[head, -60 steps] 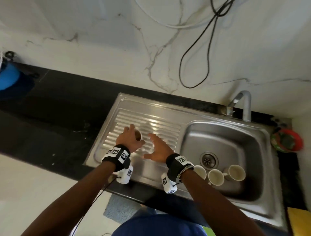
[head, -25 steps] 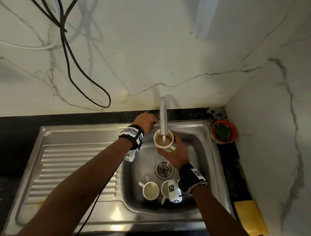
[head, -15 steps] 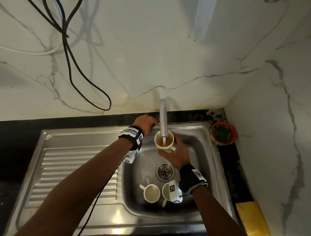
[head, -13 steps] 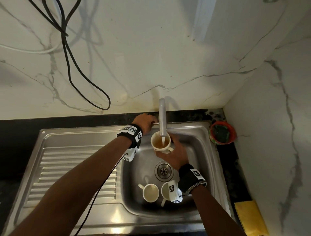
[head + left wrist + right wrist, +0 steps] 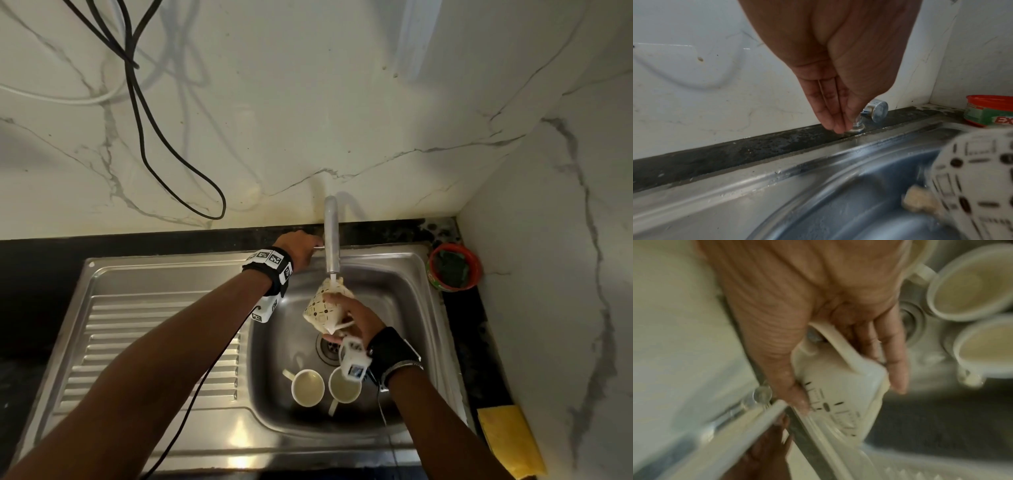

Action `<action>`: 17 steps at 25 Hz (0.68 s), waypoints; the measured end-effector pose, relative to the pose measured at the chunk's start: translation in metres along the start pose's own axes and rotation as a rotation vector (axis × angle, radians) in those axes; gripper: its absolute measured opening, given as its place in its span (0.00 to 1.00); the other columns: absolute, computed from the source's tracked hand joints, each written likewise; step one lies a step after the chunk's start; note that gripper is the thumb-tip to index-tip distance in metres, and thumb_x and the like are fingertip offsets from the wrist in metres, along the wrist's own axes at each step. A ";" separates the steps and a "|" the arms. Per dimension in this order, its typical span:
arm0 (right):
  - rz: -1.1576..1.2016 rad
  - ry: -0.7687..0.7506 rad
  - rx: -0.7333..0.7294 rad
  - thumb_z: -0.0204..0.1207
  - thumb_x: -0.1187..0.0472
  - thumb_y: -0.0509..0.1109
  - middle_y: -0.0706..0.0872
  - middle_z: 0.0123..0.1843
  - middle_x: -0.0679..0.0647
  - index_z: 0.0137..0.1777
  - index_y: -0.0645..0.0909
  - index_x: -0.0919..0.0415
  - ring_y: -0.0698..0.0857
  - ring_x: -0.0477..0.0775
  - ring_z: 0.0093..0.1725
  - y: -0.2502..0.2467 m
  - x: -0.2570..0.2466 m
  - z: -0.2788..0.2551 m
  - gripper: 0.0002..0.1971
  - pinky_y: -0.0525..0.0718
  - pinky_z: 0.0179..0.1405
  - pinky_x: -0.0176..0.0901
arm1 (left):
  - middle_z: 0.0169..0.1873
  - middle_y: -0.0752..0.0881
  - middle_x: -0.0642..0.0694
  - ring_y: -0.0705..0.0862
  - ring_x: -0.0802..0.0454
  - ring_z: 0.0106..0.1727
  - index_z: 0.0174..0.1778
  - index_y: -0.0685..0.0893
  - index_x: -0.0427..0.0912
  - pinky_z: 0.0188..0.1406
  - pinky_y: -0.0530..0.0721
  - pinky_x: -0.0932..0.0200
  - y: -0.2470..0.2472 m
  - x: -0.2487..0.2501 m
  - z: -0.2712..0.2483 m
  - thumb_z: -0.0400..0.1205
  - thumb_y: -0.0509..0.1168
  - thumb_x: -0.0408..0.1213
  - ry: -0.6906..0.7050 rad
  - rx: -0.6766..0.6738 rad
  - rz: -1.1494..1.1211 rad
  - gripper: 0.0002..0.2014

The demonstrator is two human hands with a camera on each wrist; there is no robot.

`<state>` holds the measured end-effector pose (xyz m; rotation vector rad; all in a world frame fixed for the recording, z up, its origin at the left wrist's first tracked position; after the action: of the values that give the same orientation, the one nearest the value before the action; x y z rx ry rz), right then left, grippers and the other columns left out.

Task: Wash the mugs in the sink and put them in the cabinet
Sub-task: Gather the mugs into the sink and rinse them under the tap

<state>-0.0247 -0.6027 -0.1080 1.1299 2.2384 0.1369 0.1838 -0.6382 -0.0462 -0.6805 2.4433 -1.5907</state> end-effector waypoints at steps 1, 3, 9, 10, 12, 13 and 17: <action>0.083 0.067 -0.011 0.69 0.53 0.87 0.92 0.64 0.65 0.69 0.85 0.60 0.92 0.68 0.62 0.000 0.009 -0.002 0.29 0.91 0.60 0.68 | 0.58 0.90 0.38 0.89 0.36 0.58 0.69 0.83 0.44 0.53 0.83 0.49 0.000 0.001 0.000 0.88 0.61 0.32 -0.004 -0.007 0.000 0.15; 0.164 0.078 0.014 0.67 0.53 0.89 0.90 0.65 0.68 0.69 0.84 0.62 0.92 0.72 0.59 -0.006 0.014 0.000 0.32 0.91 0.57 0.69 | 0.59 0.90 0.38 0.89 0.36 0.58 0.68 0.84 0.43 0.53 0.83 0.49 0.000 0.002 0.000 0.87 0.61 0.31 -0.012 -0.021 0.005 0.15; -0.044 0.006 0.008 0.64 0.53 0.89 0.92 0.64 0.64 0.67 0.86 0.59 0.93 0.65 0.60 -0.006 0.002 0.010 0.31 0.93 0.55 0.64 | 0.59 0.90 0.36 0.89 0.35 0.59 0.68 0.84 0.42 0.56 0.85 0.46 -0.001 0.004 -0.001 0.85 0.63 0.30 -0.032 -0.057 0.027 0.15; -0.151 -0.076 0.030 0.63 0.54 0.90 0.92 0.63 0.60 0.67 0.87 0.56 0.92 0.62 0.60 -0.008 -0.008 0.013 0.31 0.94 0.53 0.62 | 0.60 0.90 0.36 0.89 0.34 0.60 0.67 0.84 0.41 0.56 0.85 0.46 -0.002 0.004 -0.001 0.86 0.63 0.31 -0.033 -0.055 0.028 0.15; -0.377 -0.320 0.108 0.58 0.52 0.93 0.94 0.59 0.51 0.66 0.86 0.48 0.93 0.55 0.58 -0.010 -0.034 0.016 0.34 0.94 0.55 0.60 | 0.60 0.89 0.36 0.88 0.34 0.60 0.68 0.84 0.41 0.56 0.85 0.46 -0.003 0.004 -0.001 0.86 0.63 0.31 -0.040 -0.051 0.024 0.15; -0.464 -0.428 0.133 0.56 0.49 0.93 0.93 0.59 0.48 0.67 0.85 0.46 0.93 0.51 0.58 -0.009 -0.043 0.014 0.37 0.94 0.56 0.56 | 0.60 0.89 0.36 0.88 0.34 0.60 0.68 0.83 0.41 0.56 0.85 0.46 -0.003 0.003 -0.001 0.86 0.63 0.31 -0.040 -0.050 0.023 0.15; -0.637 -0.695 0.167 0.58 0.46 0.91 0.91 0.60 0.41 0.69 0.81 0.41 0.90 0.43 0.59 0.004 -0.062 -0.007 0.38 0.90 0.58 0.45 | 0.60 0.89 0.37 0.88 0.35 0.59 0.68 0.84 0.43 0.56 0.85 0.46 -0.002 0.002 -0.001 0.86 0.65 0.34 -0.034 -0.038 0.020 0.15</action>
<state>0.0009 -0.6461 -0.0711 0.3857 1.8636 -0.6186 0.1825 -0.6385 -0.0433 -0.6808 2.4537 -1.5165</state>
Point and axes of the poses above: each hand's wrist, its own z-axis towards the middle knuckle, its own y-axis out of the palm, x = y × z, the point moved 10 cm from there along z, towards the middle knuckle
